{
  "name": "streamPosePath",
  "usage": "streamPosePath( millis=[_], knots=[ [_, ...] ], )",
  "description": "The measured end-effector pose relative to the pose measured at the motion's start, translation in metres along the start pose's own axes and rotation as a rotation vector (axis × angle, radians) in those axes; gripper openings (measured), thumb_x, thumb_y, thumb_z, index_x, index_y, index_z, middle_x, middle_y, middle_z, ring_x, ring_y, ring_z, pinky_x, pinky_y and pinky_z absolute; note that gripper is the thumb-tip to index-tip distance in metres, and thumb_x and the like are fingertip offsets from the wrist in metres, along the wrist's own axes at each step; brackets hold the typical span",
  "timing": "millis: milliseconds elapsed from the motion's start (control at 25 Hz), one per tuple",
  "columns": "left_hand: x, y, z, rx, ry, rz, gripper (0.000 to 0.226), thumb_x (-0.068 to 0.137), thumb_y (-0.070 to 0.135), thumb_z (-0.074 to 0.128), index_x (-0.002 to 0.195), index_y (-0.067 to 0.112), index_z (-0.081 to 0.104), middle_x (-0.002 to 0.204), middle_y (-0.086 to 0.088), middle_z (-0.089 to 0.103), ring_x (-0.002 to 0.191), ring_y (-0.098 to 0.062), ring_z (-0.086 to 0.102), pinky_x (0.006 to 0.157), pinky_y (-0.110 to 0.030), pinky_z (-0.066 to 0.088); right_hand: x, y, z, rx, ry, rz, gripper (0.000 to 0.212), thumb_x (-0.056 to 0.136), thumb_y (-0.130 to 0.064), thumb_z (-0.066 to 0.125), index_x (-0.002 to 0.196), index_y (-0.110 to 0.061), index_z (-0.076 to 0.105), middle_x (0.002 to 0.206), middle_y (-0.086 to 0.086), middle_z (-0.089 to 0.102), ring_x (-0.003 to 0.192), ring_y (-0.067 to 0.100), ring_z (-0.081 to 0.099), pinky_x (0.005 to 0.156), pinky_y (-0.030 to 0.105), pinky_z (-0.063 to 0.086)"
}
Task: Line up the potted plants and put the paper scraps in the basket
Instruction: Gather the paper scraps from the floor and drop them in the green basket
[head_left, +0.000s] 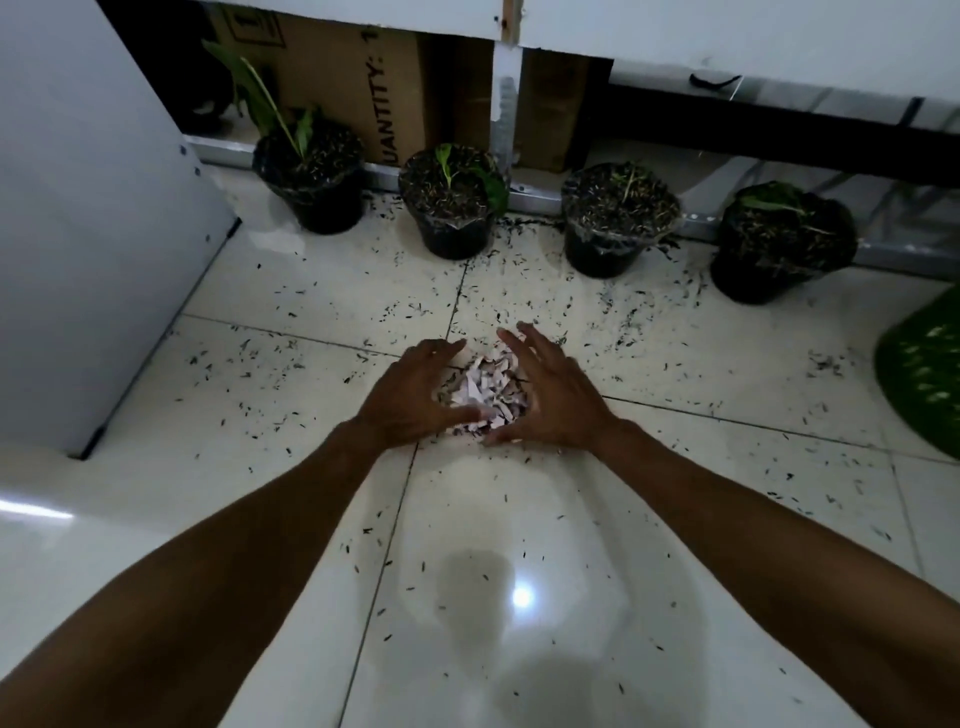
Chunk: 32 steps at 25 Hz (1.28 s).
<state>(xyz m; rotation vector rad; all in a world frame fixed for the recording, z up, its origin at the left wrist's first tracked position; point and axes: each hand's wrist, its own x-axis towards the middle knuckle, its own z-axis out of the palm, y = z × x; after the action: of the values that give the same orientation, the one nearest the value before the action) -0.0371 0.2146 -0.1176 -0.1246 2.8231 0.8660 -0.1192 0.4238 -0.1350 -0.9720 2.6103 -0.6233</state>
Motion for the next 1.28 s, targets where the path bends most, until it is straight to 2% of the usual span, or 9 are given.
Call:
streamPosePath(
  millis=[160, 320, 440, 520, 640, 720, 920, 1040, 1280],
  knots=[
    [-0.021, -0.031, -0.014, 0.166, -0.245, -0.014, 0.148, 0.044, 0.067, 0.085, 0.157, 0.025, 0.001, 0.158, -0.005, 0.016, 0.141, -0.027, 0.035, 0.111, -0.036, 0.038, -0.006, 0.007, -0.036, -0.218, -0.280, 0.092, 0.156, 0.035, -0.066, 0.090, 0.154, -0.038, -0.006, 0.150, 0.008, 0.023, 0.116, 0.031, 0.056, 0.092, 0.042, 0.053],
    [-0.004, -0.026, -0.001, 0.087, -0.192, -0.087, 0.143, 0.048, 0.047, 0.093, 0.158, 0.017, 0.007, 0.150, -0.013, 0.031, 0.137, -0.030, 0.037, 0.110, -0.033, 0.035, 0.007, -0.008, -0.018, -0.114, -0.357, 0.200, 0.159, 0.040, -0.039, 0.099, 0.156, -0.032, -0.010, 0.157, 0.017, 0.016, 0.139, 0.037, 0.037, 0.109, 0.041, 0.040],
    [0.019, -0.010, 0.004, 0.074, -0.159, -0.124, 0.136, 0.051, 0.038, 0.094, 0.157, 0.014, 0.013, 0.144, -0.014, 0.037, 0.132, -0.030, 0.042, 0.108, -0.034, 0.039, 0.031, -0.017, -0.013, -0.068, -0.352, 0.255, 0.155, 0.045, -0.033, 0.099, 0.157, -0.025, -0.009, 0.164, 0.019, 0.003, 0.151, 0.033, 0.014, 0.119, 0.039, 0.025],
    [0.032, -0.002, 0.009, 0.075, -0.157, -0.121, 0.119, 0.054, 0.032, 0.094, 0.152, 0.012, 0.030, 0.138, -0.017, 0.044, 0.128, -0.031, 0.047, 0.108, -0.035, 0.042, 0.042, -0.021, -0.011, -0.086, -0.350, 0.242, 0.150, 0.044, -0.035, 0.099, 0.157, -0.020, 0.001, 0.160, 0.019, 0.015, 0.149, 0.032, 0.021, 0.116, 0.039, 0.029],
    [0.044, 0.005, 0.011, 0.058, -0.144, -0.032, 0.062, 0.063, 0.025, 0.088, 0.119, 0.009, 0.065, 0.114, -0.019, 0.065, 0.109, -0.032, 0.063, 0.094, -0.035, 0.051, 0.048, -0.026, -0.007, -0.037, -0.308, 0.175, 0.118, 0.041, -0.035, 0.099, 0.142, -0.015, 0.041, 0.137, 0.012, 0.048, 0.127, 0.027, 0.048, 0.104, 0.034, 0.045],
    [0.047, 0.009, 0.011, 0.090, -0.127, -0.018, 0.039, 0.071, 0.024, 0.082, 0.103, 0.006, 0.072, 0.104, -0.017, 0.072, 0.100, -0.030, 0.068, 0.086, -0.030, 0.051, 0.049, -0.024, -0.004, 0.032, -0.240, 0.126, 0.086, 0.048, -0.030, 0.097, 0.122, -0.013, 0.059, 0.118, 0.009, 0.061, 0.108, 0.023, 0.058, 0.093, 0.032, 0.051],
    [0.049, 0.017, 0.007, 0.051, 0.008, -0.016, 0.014, 0.074, 0.016, 0.075, 0.084, 0.007, 0.078, 0.084, -0.017, 0.075, 0.084, -0.031, 0.070, 0.066, -0.024, 0.040, 0.046, -0.018, -0.003, 0.182, -0.094, 0.172, 0.015, 0.071, -0.016, 0.083, 0.076, -0.014, 0.069, 0.077, 0.003, 0.072, 0.075, 0.018, 0.070, 0.066, 0.029, 0.056],
    [0.051, 0.032, -0.010, 0.062, 0.046, 0.026, 0.017, 0.073, 0.017, 0.079, 0.087, 0.007, 0.080, 0.081, -0.015, 0.076, 0.074, -0.023, 0.067, 0.064, -0.025, 0.040, 0.040, -0.021, -0.017, 0.171, -0.019, 0.167, 0.029, 0.070, -0.017, 0.083, 0.057, -0.023, 0.058, 0.058, -0.009, 0.059, 0.063, 0.008, 0.057, 0.057, 0.019, 0.042],
    [0.066, 0.089, -0.068, 0.125, 0.087, 0.136, 0.029, 0.069, 0.017, 0.085, 0.096, 0.007, 0.080, 0.087, -0.014, 0.077, 0.078, -0.022, 0.068, 0.066, -0.028, 0.048, 0.027, -0.033, -0.093, 0.150, 0.200, 0.124, 0.018, 0.072, -0.015, 0.085, 0.079, -0.001, 0.077, 0.074, 0.014, 0.074, 0.066, 0.015, 0.063, 0.058, 0.029, 0.051]
  ],
)
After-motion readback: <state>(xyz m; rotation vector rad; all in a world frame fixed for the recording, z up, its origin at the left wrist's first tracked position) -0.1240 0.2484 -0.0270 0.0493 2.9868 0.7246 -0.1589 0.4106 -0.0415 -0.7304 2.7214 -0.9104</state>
